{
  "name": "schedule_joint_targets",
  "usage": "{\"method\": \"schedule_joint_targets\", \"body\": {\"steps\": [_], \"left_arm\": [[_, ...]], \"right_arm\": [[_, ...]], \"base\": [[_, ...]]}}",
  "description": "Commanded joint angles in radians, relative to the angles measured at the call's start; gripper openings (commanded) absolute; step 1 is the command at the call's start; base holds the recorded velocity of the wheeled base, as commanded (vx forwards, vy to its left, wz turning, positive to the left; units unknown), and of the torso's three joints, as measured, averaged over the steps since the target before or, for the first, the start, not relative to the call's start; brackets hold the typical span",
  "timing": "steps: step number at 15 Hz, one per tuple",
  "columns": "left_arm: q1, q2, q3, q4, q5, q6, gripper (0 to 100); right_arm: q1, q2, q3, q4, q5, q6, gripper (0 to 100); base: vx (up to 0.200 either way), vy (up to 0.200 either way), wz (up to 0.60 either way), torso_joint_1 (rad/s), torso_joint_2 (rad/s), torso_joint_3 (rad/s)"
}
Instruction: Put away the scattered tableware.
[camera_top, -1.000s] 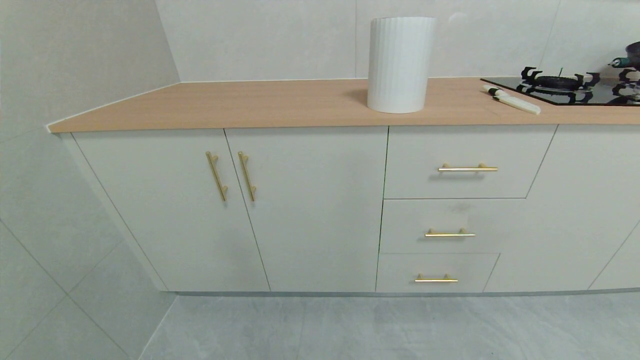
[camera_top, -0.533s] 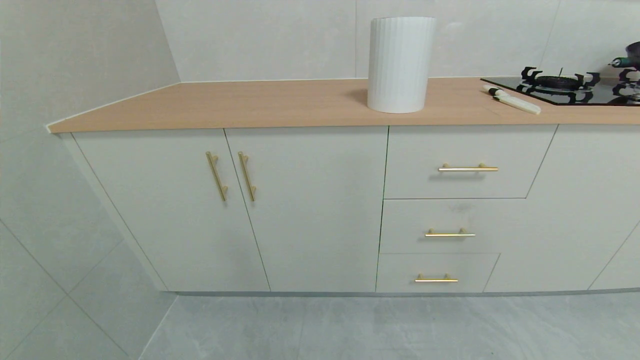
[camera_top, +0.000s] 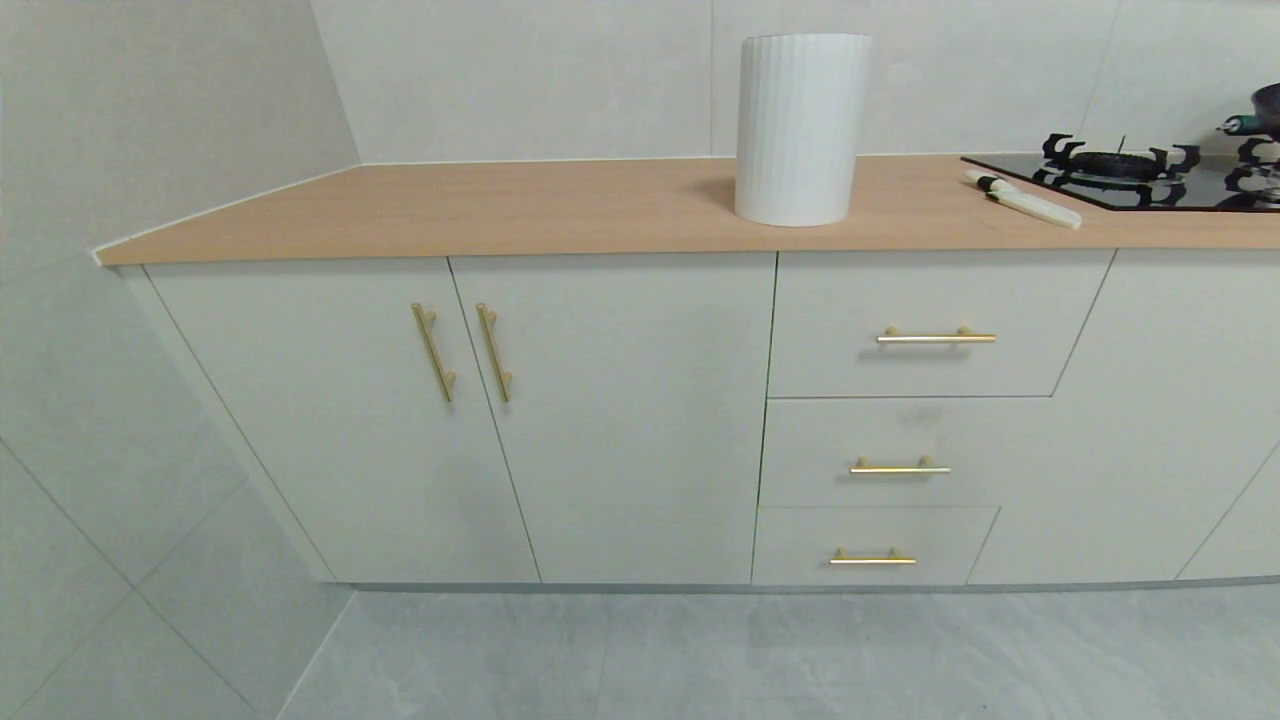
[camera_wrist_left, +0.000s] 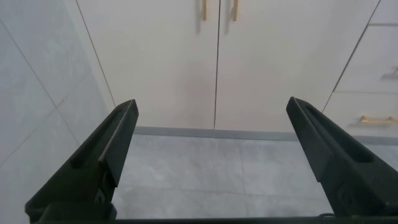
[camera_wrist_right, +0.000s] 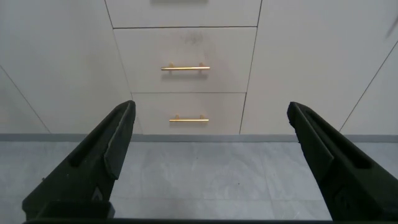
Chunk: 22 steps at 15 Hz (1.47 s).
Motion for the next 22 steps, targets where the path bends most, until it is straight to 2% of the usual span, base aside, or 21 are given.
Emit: {"method": "schedule_joint_targets", "body": {"steps": [1, 2, 3, 4, 6, 22], "left_arm": [[0.0, 0.0, 0.0, 0.0, 0.001, -0.008, 100], [0.0, 0.0, 0.0, 0.0, 0.001, -0.011, 100], [0.0, 0.0, 0.0, 0.0, -0.001, 0.012, 100], [0.0, 0.0, 0.0, 0.0, -0.001, 0.015, 100], [0.0, 0.0, 0.0, 0.0, 0.001, -0.008, 100], [0.0, 0.0, 0.0, 0.0, 0.001, -0.008, 100]], "right_arm": [[0.0, 0.003, 0.0, 0.002, 0.002, 0.0, 100], [0.0, 0.003, 0.0, 0.002, 0.0, 0.0, 100], [0.0, 0.003, -0.002, 0.002, 0.002, 0.0, 100], [0.0, 0.003, 0.0, 0.002, 0.0, 0.0, 100], [0.0, 0.003, 0.0, 0.002, 0.002, 0.0, 100], [0.0, 0.003, 0.0, 0.002, 0.003, 0.0, 100]], "base": [[0.0, 0.0, 0.0, 0.0, 0.0, 0.0], [0.0, 0.0, 0.0, 0.0, 0.0, 0.0], [0.0, 0.0, 0.0, 0.0, 0.0, 0.0], [0.0, 0.0, 0.0, 0.0, 0.0, 0.0], [0.2, 0.0, 0.0, 0.002, 0.0, -0.002], [0.2, 0.0, 0.0, 0.003, 0.0, 0.001]]}}
